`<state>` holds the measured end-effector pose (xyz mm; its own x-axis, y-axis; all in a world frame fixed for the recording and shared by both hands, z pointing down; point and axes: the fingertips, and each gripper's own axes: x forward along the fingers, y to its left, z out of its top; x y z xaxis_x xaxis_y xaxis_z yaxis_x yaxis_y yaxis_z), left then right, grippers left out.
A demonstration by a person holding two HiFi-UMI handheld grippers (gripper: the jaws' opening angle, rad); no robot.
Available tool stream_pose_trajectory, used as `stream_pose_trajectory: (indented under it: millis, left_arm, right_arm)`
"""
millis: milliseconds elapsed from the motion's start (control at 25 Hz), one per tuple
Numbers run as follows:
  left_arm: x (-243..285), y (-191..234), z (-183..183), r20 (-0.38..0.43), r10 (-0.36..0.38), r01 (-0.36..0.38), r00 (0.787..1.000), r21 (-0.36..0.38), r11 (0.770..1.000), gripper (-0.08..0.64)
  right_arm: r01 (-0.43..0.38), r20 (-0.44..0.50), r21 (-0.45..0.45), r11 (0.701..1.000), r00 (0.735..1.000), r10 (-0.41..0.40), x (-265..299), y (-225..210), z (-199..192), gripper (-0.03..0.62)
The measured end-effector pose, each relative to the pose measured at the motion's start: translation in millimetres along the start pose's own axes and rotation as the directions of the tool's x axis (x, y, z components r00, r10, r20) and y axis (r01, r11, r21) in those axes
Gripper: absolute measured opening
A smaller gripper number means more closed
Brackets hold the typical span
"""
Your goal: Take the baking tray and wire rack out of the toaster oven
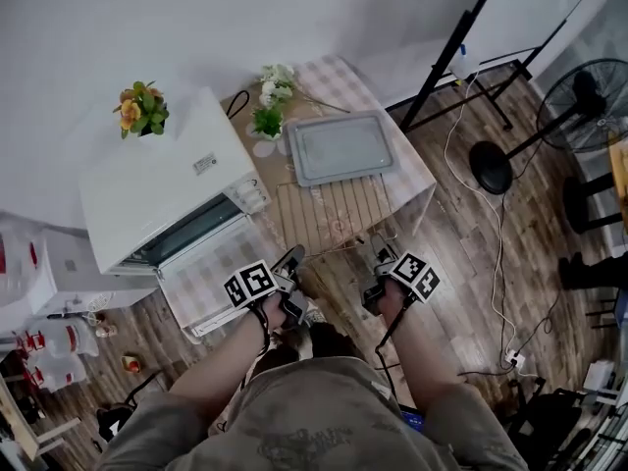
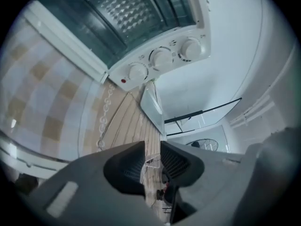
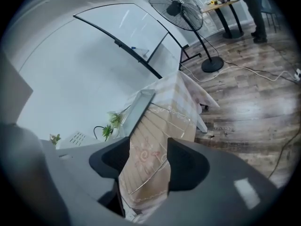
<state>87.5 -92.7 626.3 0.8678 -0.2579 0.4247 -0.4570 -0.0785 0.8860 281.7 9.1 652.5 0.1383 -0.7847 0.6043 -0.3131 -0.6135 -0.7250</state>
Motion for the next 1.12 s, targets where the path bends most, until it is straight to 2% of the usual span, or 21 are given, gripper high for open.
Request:
stream_pose_trajectory:
  millis: [120, 240, 320, 400, 520, 640, 840, 960, 1040, 1120]
  left_arm:
    - [-20, -14, 15, 0.004, -0.023, 0.023, 1.000, 0.109, 0.994, 0.110]
    - [-41, -23, 29, 0.003, -0.038, 0.037, 0.999, 0.216, 0.976, 0.107]
    - [-58, -29, 40, 0.009, -0.045, 0.040, 0.999, 0.284, 0.958, 0.104]
    - [-77, -37, 54, 0.027, -0.047, 0.033, 0.999, 0.372, 0.927, 0.100]
    - [-105, -54, 75, 0.079, -0.058, 0.010, 0.995, 0.508, 0.861, 0.098]
    - [-132, -70, 94, 0.131, -0.085, -0.008, 0.988, 0.586, 0.810, 0.095]
    - [-182, -93, 128, 0.219, -0.112, -0.070, 0.969, 0.683, 0.727, 0.092]
    - [-216, -103, 143, 0.282, -0.121, -0.122, 0.952, 0.709, 0.695, 0.075]
    - [-239, -108, 151, 0.320, -0.117, -0.165, 0.940, 0.728, 0.666, 0.067]
    - [-261, -111, 157, 0.355, -0.111, -0.210, 0.928, 0.747, 0.631, 0.063]
  right_arm:
    - [-0.079, 0.009, -0.060, 0.995, 0.997, 0.080, -12, 37, 3, 0.239]
    - [-0.159, 0.011, -0.148, 0.976, 0.987, 0.162, -17, 82, 3, 0.193]
    - [-0.214, -0.010, -0.245, 0.946, 0.976, 0.219, -20, 117, -3, 0.163]
    - [-0.269, -0.045, -0.351, 0.897, 0.962, 0.271, -24, 153, -12, 0.125]
    - [-0.350, -0.097, -0.485, 0.801, 0.932, 0.349, -36, 204, -28, 0.094]
    - [-0.407, -0.141, -0.592, 0.696, 0.902, 0.407, -49, 249, -44, 0.075]
    - [-0.452, -0.196, -0.741, 0.497, 0.853, 0.484, -71, 317, -74, 0.072]
    - [-0.477, -0.244, -0.795, 0.376, 0.818, 0.521, -89, 351, -95, 0.072]
    - [-0.490, -0.273, -0.815, 0.309, 0.796, 0.541, -100, 370, -108, 0.072]
    - [-0.511, -0.303, -0.819, 0.260, 0.771, 0.561, -111, 387, -121, 0.071]
